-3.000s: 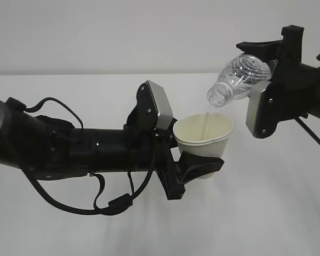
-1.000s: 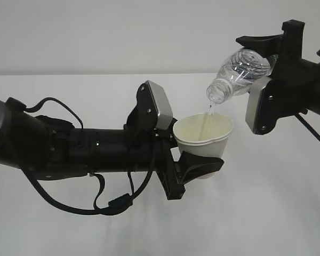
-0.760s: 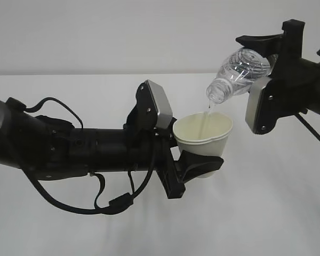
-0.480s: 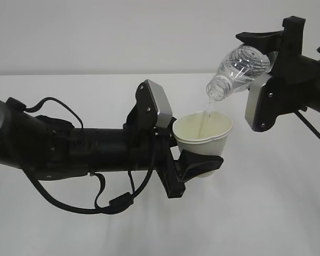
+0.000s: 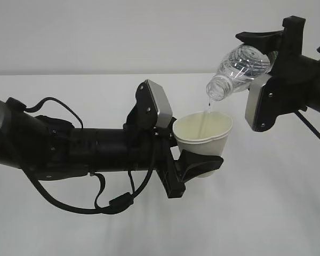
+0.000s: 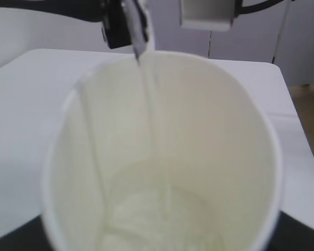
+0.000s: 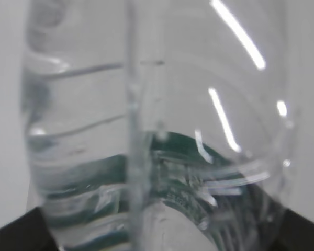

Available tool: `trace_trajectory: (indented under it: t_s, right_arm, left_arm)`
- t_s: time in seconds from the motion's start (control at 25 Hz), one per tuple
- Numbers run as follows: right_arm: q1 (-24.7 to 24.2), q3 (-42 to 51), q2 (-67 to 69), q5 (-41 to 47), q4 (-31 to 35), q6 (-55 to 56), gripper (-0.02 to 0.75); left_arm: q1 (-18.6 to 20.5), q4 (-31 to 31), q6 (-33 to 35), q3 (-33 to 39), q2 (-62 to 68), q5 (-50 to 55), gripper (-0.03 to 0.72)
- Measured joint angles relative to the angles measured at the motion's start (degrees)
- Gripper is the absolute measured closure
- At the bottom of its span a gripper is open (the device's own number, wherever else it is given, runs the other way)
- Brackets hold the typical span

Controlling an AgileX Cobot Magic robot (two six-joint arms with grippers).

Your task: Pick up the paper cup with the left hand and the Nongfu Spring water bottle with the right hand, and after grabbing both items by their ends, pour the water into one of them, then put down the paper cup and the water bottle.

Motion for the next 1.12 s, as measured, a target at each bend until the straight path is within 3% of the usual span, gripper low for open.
trace_trajectory:
  t_s: [1.12]
  right_arm:
    - [0.0,0.0,0.0,-0.1,0.0,-0.9,0.253]
  left_arm:
    - [0.0,0.6,0.0,0.0,0.0,0.0,0.258]
